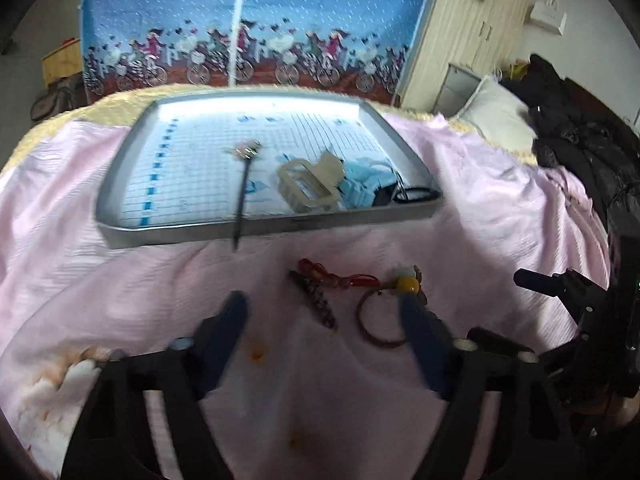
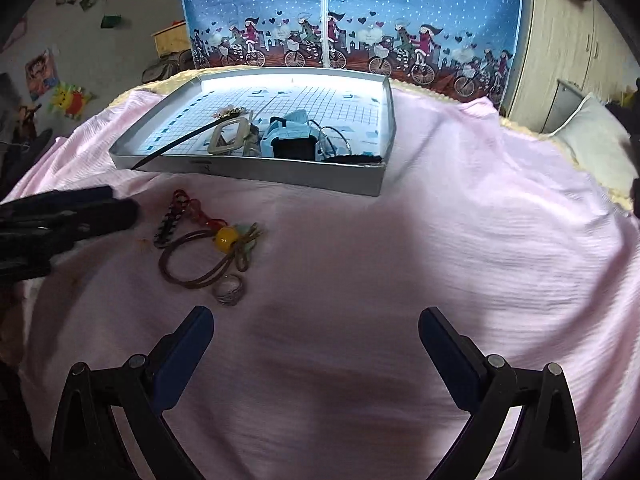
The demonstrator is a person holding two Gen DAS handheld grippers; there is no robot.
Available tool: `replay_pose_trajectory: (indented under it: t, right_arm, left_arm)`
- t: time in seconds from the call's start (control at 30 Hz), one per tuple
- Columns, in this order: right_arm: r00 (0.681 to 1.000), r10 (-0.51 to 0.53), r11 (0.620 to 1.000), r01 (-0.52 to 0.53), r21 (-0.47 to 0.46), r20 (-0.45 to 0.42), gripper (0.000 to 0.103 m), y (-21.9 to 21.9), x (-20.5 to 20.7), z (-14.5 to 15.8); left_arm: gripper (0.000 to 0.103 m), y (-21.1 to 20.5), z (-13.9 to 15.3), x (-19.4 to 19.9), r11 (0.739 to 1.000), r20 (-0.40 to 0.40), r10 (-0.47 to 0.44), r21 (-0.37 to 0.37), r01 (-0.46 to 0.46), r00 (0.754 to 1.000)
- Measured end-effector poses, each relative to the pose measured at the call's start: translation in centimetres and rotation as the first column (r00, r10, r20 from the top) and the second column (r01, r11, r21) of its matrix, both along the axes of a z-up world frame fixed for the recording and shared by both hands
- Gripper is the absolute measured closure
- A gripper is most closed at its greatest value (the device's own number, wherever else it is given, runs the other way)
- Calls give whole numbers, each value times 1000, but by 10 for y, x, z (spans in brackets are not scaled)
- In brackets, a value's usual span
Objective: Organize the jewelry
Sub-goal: 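Grasp the black beaded hairpin with the left tool while the right tool grasps the small silver ring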
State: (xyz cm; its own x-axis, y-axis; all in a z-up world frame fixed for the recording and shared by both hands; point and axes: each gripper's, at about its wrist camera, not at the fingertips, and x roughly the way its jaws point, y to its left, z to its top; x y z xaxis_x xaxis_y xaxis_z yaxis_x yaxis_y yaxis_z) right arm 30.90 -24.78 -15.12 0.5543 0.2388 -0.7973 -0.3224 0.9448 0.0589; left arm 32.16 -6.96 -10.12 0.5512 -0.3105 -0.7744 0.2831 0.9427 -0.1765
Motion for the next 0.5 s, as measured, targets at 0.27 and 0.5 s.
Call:
replay_pose_trajectory:
  t: [0.27,0.5]
  right_arm:
    - [995,48,986,-34,163,-82,35,5,3,-2]
    - [992,88,986,-73,149,-95,49,20,3,-8]
  left_arm:
    - [86,-8,-26,22,999,-92,-30,11,31,995]
    - [89,-7,-42,34,998,-169,-34,42,42,985]
